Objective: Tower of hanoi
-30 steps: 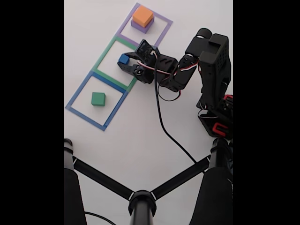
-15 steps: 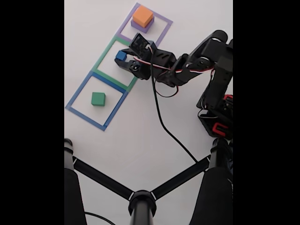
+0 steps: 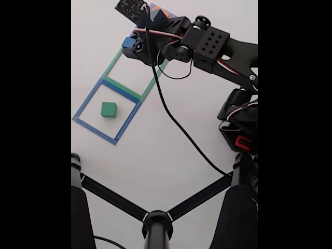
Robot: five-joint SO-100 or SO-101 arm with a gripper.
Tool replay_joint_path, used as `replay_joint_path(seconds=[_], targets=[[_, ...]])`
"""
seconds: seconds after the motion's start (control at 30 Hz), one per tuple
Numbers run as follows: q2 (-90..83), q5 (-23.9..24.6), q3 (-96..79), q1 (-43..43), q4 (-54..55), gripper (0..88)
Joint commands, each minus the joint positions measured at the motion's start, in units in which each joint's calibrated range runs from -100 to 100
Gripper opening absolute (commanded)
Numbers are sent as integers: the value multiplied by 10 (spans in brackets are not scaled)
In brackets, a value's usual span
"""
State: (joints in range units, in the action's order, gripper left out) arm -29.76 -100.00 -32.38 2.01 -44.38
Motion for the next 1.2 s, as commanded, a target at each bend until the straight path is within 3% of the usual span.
replay_joint_path(seconds=[0.0,0.27,0.6,0.93,1.17], targets=[[-34,0,221,5,-227,19],[-43,0,436,24,-457,15],[-101,0,387,82,-457,14],[-187,0,93,112,-253,15],[-212,0,-146,146,5,16]])
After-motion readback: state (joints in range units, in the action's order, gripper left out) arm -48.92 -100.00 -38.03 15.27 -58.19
